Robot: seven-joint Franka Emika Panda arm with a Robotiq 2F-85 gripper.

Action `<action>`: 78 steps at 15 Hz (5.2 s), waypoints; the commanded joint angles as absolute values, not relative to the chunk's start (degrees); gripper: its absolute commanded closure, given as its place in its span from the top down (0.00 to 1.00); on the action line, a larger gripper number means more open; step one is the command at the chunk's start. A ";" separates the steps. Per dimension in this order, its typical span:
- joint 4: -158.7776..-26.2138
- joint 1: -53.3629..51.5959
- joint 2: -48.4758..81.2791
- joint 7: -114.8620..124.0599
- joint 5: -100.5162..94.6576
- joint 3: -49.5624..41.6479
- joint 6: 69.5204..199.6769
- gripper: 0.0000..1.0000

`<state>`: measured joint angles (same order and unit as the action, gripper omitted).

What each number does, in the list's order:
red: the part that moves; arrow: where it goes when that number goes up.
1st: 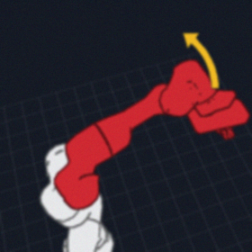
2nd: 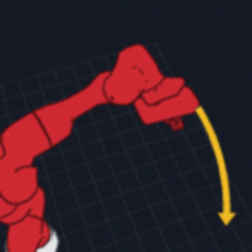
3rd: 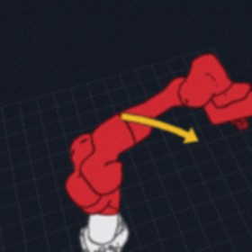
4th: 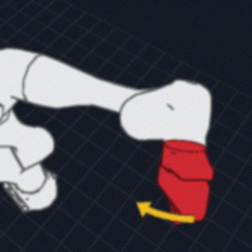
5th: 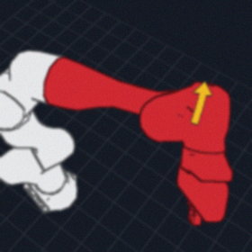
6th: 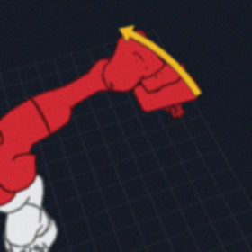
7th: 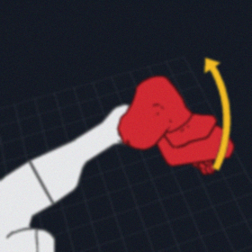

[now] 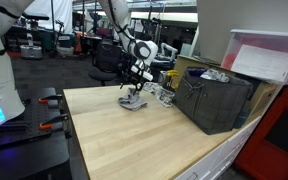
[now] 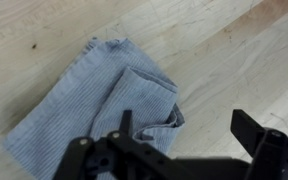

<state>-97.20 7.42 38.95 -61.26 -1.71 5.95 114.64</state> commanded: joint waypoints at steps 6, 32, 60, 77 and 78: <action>-95.69 8.67 43.46 -62.30 -1.61 4.94 114.63 1.00; -94.42 7.80 43.81 -62.89 -9.51 4.25 119.61 0.76; -101.65 5.26 28.96 -68.38 -7.97 11.15 119.85 0.01; -99.49 -0.10 24.80 -73.81 -30.85 5.11 120.83 0.01; -98.80 -0.74 24.88 -73.65 -32.33 5.18 121.03 0.01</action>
